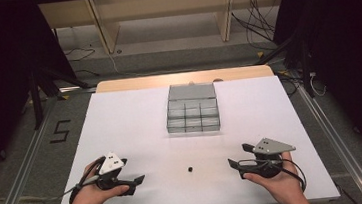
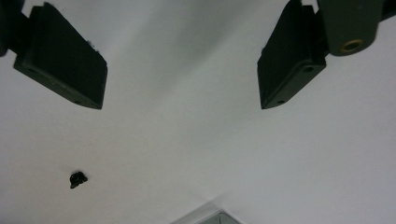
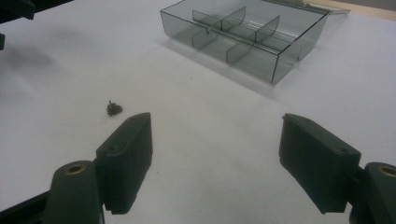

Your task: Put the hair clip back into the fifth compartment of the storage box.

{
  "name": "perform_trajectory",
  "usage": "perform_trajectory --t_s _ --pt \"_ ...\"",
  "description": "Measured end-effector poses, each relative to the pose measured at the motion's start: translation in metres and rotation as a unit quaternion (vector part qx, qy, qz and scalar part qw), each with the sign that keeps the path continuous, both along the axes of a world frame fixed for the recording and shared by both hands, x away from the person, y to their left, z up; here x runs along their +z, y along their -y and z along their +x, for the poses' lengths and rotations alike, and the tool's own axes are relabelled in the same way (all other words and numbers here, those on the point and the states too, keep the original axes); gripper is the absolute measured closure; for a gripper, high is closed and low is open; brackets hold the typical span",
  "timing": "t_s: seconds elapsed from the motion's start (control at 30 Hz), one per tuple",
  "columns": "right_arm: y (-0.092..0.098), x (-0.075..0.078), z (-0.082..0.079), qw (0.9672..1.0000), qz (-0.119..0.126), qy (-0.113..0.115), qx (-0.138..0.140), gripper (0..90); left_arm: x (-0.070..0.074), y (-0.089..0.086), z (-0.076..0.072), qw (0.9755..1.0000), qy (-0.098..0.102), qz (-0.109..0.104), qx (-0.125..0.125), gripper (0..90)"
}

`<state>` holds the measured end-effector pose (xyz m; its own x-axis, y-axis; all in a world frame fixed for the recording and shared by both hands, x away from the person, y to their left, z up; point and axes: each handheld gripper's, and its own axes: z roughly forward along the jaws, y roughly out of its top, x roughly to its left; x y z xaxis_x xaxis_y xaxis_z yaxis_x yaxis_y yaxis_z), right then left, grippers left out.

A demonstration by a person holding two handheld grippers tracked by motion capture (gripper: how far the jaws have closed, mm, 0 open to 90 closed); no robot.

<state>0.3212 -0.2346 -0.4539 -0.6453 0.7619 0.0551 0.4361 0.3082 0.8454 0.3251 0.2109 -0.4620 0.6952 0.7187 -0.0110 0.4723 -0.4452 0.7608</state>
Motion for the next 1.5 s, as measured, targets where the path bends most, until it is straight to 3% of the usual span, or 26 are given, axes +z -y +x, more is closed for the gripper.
perform_trajectory --t_s 0.17,0.87,1.5 --pt "-0.007 -0.004 -0.001 0.9997 0.013 -0.02 0.001 27.6 0.0 0.0 0.0 1.0 0.0 0.0 0.001 15.5" --pt "-0.049 -0.009 0.002 0.9994 0.004 -0.029 0.019 27.8 0.0 0.002 -0.001 1.0 0.002 0.005 -0.003 15.5" --pt "-0.095 -0.022 0.014 0.9971 -0.013 -0.031 0.068 32.5 0.0 0.004 -0.001 1.0 -0.001 0.007 -0.007 15.5"
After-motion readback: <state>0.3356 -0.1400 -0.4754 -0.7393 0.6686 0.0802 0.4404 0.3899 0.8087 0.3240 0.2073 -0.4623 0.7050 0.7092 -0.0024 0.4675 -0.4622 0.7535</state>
